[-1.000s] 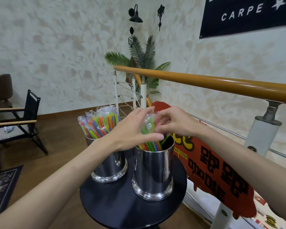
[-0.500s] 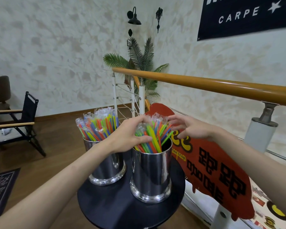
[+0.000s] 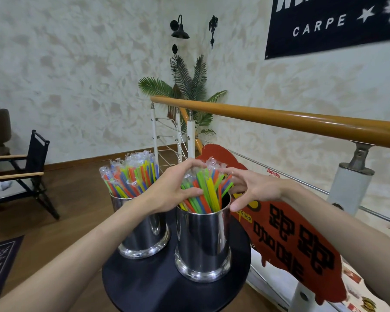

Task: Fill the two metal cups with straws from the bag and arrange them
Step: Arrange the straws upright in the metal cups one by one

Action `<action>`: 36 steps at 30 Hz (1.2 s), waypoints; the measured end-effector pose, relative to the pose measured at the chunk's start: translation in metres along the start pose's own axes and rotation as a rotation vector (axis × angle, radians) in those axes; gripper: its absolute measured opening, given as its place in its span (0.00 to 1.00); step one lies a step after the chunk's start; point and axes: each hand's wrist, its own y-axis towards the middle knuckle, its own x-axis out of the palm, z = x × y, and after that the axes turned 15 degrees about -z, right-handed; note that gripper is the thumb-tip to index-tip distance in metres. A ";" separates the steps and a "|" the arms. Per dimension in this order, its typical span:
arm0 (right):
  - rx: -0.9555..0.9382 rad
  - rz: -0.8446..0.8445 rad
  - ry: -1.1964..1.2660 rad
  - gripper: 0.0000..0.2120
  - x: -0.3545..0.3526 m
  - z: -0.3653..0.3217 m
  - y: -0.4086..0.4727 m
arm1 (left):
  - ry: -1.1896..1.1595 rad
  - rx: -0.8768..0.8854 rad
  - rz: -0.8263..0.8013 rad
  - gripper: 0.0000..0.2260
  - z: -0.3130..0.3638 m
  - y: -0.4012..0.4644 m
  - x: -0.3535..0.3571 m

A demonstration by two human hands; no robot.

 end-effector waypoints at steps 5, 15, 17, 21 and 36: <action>0.056 0.047 -0.041 0.53 0.000 0.001 -0.001 | 0.455 0.002 0.144 0.40 0.002 -0.002 0.004; -0.065 -0.017 0.050 0.40 0.006 0.000 -0.001 | 0.405 -0.140 0.199 0.45 0.004 -0.013 0.025; -0.061 0.006 0.050 0.40 0.005 0.002 -0.002 | 0.335 -0.132 0.102 0.48 0.008 -0.015 0.019; -0.044 0.043 0.041 0.47 0.002 0.006 0.000 | 0.279 -0.101 -0.014 0.49 0.005 -0.015 0.008; 0.006 0.046 -0.017 0.57 0.003 0.015 -0.010 | 0.455 -0.110 0.184 0.43 -0.014 -0.007 0.018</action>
